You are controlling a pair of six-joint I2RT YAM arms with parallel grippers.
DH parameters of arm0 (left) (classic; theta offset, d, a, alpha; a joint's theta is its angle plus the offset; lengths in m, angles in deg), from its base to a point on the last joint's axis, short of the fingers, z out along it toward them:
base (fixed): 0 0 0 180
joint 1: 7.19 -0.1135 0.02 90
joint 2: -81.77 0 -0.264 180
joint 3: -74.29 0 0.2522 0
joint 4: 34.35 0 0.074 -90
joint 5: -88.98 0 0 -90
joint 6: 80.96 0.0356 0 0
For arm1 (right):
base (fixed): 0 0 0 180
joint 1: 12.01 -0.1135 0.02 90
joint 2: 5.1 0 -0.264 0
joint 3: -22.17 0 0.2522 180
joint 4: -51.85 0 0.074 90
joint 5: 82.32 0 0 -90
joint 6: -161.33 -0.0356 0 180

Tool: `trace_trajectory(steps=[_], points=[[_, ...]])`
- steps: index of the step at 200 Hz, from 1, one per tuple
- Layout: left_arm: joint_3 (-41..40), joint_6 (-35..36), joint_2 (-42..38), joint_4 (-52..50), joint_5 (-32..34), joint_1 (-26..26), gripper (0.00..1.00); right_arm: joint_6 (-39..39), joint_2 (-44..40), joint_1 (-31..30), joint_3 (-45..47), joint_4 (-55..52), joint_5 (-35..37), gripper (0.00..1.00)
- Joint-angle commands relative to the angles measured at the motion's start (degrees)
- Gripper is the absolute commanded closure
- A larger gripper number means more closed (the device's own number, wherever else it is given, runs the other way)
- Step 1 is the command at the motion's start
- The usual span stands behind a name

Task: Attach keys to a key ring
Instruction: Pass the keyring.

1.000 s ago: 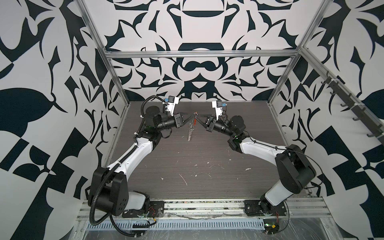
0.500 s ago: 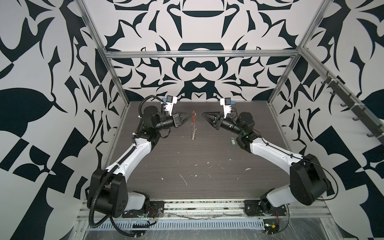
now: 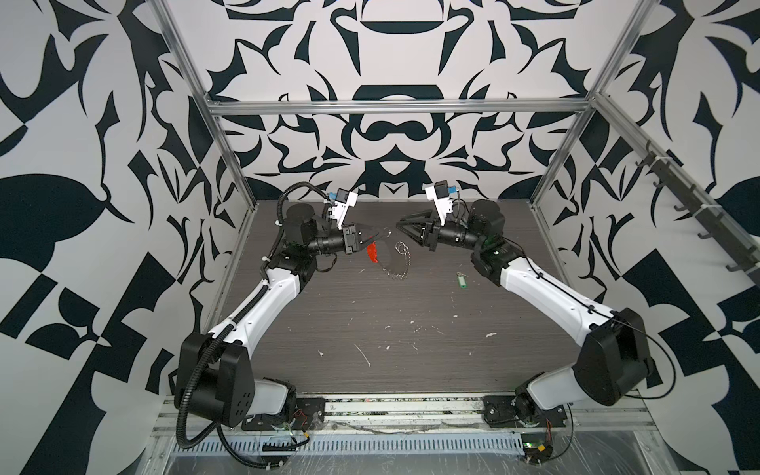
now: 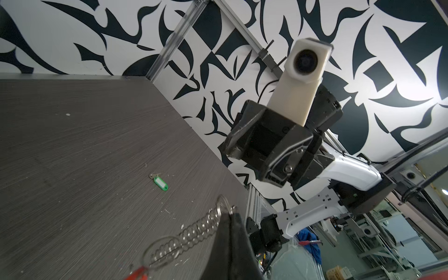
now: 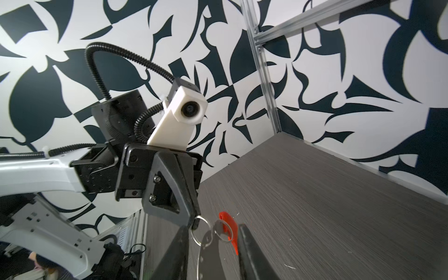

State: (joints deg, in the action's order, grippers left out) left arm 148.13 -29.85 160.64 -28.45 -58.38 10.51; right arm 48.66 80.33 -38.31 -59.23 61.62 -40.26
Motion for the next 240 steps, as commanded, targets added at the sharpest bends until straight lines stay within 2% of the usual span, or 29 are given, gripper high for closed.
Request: trace_trajectory(steps=[1, 47, 117, 179, 240], points=[[2.28, 1.82, 0.33, -1.06, -3.98, -0.05, 1.00, -4.52, 1.88, 0.99, -1.60, 4.58, -7.26, 0.65], [2.85, 1.98, 0.40, -1.80, -4.62, 0.05, 1.00, -8.31, 4.09, 1.70, -2.19, 8.71, -9.74, 0.64], [2.87, 1.98, 0.75, -2.16, -4.09, 0.26, 1.00, -24.37, 9.02, 1.70, -0.07, 27.48, -14.04, 0.65], [3.16, 1.98, 0.95, -2.17, -3.48, 0.25, 1.00, -24.72, 8.70, 1.70, 2.32, 28.81, -14.11, 0.65], [3.53, 1.89, 1.42, -2.17, -3.20, 0.68, 1.00, -18.54, 6.77, 1.13, 4.97, 23.51, -11.36, 0.63]])
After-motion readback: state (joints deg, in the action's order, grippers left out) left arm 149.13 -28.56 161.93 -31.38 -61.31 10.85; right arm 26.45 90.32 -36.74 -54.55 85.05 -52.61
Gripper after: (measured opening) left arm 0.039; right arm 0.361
